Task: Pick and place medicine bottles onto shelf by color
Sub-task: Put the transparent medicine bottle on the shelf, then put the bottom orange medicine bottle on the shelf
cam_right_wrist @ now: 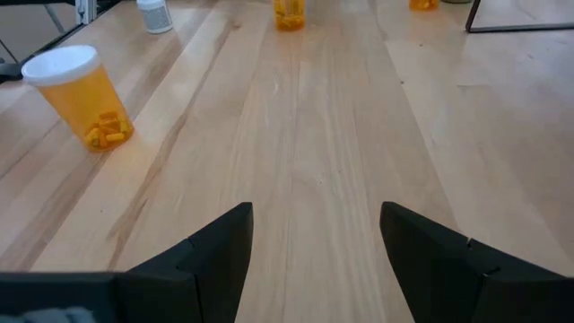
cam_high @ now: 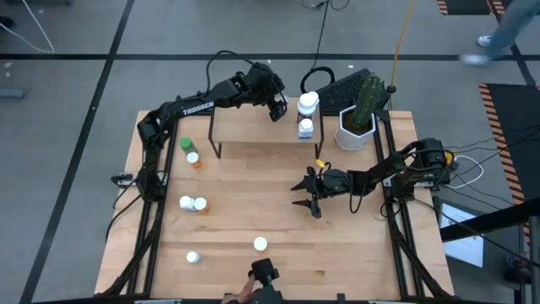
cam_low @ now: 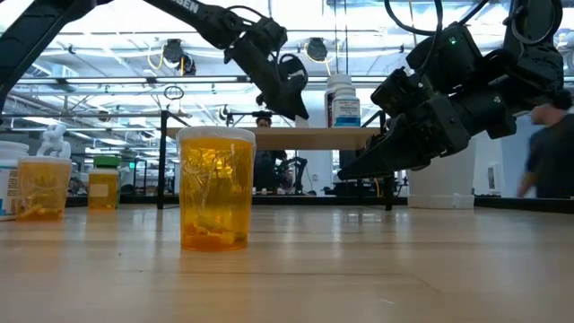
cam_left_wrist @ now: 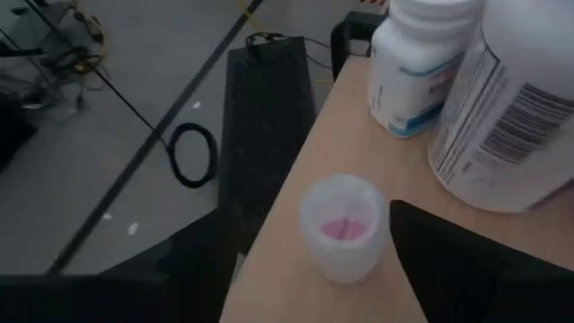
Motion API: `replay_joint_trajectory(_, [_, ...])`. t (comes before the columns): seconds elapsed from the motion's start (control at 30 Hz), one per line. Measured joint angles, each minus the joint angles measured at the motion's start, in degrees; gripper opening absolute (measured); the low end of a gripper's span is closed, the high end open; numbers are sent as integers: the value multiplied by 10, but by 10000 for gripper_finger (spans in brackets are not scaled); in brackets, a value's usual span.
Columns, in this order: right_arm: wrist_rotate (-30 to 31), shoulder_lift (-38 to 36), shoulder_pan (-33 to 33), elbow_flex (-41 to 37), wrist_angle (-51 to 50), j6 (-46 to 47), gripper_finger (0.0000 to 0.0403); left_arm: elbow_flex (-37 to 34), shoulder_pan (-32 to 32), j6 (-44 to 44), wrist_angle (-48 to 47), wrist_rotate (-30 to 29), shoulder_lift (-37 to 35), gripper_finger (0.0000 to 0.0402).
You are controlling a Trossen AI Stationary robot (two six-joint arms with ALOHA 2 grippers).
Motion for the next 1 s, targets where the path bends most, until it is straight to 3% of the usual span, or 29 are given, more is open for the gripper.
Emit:
replay_joint_trajectory(0.27, [0, 0, 0, 0, 0, -8, 238, 0, -63, 62, -10, -67, -77, 291])
replay_joint_trajectory(0.47, [-18, 0, 2, 0, 3, -33, 238, 1, -113, 50, -137, -109, -141, 288])
replay_joint_trajectory(0.63, [-30, 0, 23, 6, 44, -49, 238, -25, -141, -18, -267, -158, -149, 271])
replay_joint_trajectory(0.77, [-30, 0, 43, 36, 13, -58, 238, -83, -177, -81, -332, -192, -150, 252])
replay_joint_trajectory(1.0, [19, 0, 52, 80, -37, -93, 238, -201, -262, -181, -312, -210, -149, 229])
